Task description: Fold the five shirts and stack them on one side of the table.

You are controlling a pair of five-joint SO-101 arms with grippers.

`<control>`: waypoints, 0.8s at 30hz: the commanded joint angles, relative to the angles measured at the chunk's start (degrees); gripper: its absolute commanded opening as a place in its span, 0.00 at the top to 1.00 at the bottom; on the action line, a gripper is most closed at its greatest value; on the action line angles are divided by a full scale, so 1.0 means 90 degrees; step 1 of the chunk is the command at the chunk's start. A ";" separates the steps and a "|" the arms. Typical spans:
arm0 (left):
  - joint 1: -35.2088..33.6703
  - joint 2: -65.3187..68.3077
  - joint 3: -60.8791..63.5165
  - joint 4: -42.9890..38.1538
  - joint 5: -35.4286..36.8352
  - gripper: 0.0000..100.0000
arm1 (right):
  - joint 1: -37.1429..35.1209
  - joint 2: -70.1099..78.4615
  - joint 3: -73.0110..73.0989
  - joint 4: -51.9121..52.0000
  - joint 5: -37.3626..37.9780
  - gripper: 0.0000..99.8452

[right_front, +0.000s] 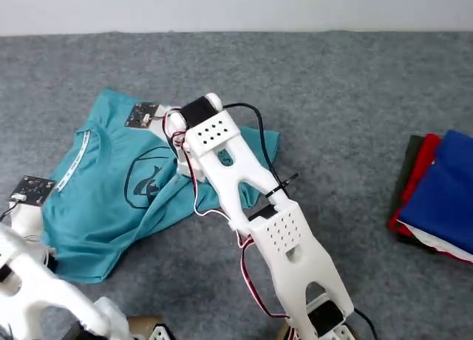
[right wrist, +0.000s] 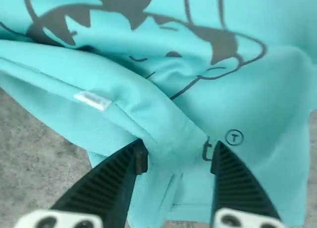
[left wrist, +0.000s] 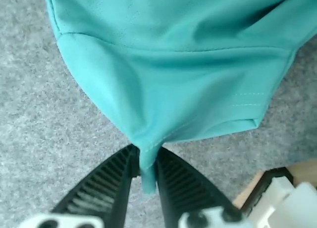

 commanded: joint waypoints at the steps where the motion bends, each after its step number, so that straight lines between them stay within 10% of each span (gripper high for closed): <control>1: 0.0049 -0.0156 -0.0024 0.0068 0.0000 0.99 | -0.0063 0.0034 -0.0293 0.0151 -0.0068 0.77; 24: 0.0049 -0.0205 -0.0513 0.0342 0.0254 0.99 | 0.0513 -0.1529 -0.0811 0.0269 0.0186 0.99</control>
